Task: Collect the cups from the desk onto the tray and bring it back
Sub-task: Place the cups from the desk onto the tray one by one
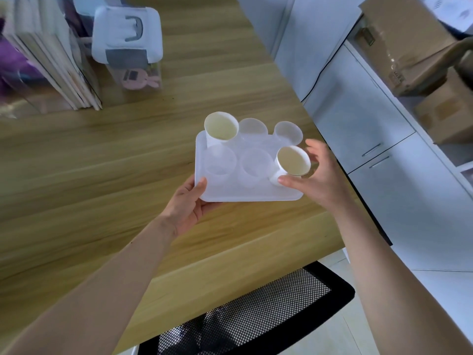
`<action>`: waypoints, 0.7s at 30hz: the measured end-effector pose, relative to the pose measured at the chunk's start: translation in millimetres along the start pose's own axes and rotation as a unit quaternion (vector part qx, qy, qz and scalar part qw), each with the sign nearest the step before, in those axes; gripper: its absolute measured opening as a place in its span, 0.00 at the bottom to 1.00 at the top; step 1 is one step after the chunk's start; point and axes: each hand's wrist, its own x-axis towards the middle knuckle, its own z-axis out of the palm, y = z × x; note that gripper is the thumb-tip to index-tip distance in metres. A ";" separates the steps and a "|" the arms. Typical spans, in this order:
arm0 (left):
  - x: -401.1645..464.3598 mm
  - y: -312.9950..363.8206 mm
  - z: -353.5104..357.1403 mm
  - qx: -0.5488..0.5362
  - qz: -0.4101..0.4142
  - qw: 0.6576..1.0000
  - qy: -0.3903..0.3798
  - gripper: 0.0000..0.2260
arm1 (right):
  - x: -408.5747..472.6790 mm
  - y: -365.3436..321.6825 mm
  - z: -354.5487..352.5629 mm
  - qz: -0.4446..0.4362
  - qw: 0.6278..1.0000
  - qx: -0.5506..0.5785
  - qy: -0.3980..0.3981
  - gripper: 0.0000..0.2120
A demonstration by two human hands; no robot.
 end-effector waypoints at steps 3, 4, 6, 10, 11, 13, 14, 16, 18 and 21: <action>-1.7 1.1 0.0 0.000 0.000 1.000 -0.001 0.14 | -9.8 6.9 -1.3 0.030 0.999 0.009 0.019 0.53; -2.0 1.7 0.0 0.001 0.000 1.000 -0.001 0.14 | -12.6 11.2 -0.9 0.043 0.999 0.014 0.023 0.55; -2.7 2.9 0.4 0.003 -0.002 1.000 -0.002 0.14 | -16.5 21.3 0.9 0.080 0.996 0.020 0.028 0.56; -5.9 5.6 3.4 0.008 -0.005 1.000 -0.008 0.14 | -22.2 34.8 2.7 0.162 0.985 0.053 -0.006 0.55; -7.0 6.2 4.3 0.009 -0.006 1.000 -0.010 0.14 | -23.1 37.6 1.9 0.178 0.981 0.071 -0.019 0.53; -8.6 8.1 7.1 0.016 -0.006 1.000 -0.012 0.14 | -25.9 41.7 -1.8 0.198 0.973 0.107 -0.049 0.48; -9.5 9.1 8.5 0.020 -0.005 1.000 -0.013 0.14 | -27.4 43.8 -3.5 0.201 0.969 0.125 -0.066 0.47; -11.3 10.8 11.2 0.030 -0.005 0.999 -0.021 0.14 | -31.5 46.8 -6.3 0.199 0.964 0.151 -0.088 0.41; -12.9 11.4 12.9 0.032 -0.011 0.999 -0.026 0.15 | -36.9 46.4 -7.7 0.186 0.965 0.160 -0.097 0.29; -16.0 12.1 17.1 0.036 -0.019 0.998 -0.040 0.15 | -49.4 44.4 -10.1 0.182 0.961 0.187 -0.090 0.21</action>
